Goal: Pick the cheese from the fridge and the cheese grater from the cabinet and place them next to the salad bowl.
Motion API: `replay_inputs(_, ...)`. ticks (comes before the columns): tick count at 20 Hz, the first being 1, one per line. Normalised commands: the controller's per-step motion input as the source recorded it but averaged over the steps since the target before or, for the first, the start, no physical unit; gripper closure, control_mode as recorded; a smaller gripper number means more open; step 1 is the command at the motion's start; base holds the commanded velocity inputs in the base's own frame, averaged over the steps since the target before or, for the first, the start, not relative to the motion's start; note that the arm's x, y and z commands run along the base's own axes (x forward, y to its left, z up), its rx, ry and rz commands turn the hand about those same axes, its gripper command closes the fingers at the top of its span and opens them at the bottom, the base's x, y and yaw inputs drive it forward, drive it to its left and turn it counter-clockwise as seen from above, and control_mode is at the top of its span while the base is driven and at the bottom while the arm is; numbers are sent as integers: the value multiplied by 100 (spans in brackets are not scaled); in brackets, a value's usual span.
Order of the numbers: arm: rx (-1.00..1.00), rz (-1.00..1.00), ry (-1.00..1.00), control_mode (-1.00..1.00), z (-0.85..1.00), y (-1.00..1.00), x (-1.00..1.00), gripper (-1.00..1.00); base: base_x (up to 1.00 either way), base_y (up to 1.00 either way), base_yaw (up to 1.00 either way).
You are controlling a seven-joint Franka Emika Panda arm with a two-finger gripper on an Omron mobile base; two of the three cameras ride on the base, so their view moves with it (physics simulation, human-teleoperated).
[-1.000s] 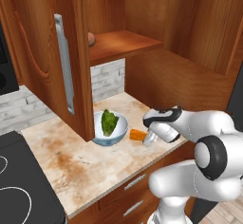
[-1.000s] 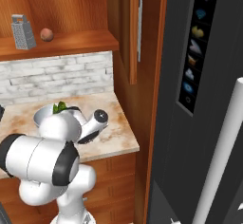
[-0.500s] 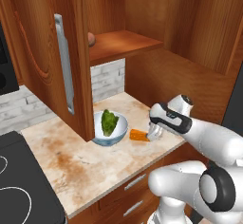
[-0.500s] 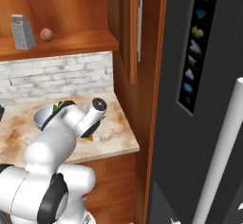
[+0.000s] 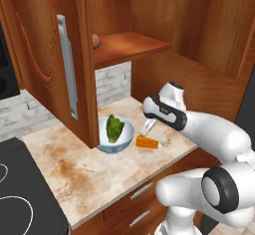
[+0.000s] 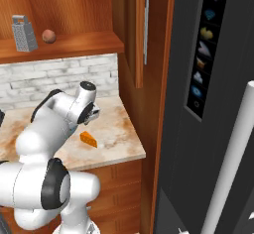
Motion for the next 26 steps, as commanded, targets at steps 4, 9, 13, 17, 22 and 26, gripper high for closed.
replay_inputs(4,3,-29,1,-100,12,12,-20,-100,0,0,0)
replay_inputs(9,3,-30,-8,-100,1,5,-36,-100,0,0,0)
replay_inputs(13,-1,-12,-35,-100,19,15,-48,-100,0,0,0)
replay_inputs(17,-12,0,-41,-100,30,9,-40,-100,0,0,0)
replay_inputs(22,-3,-2,-13,-100,60,0,-58,-100,0,0,0)
replay_inputs(26,0,-8,0,-100,66,-1,-53,-100,0,0,0)
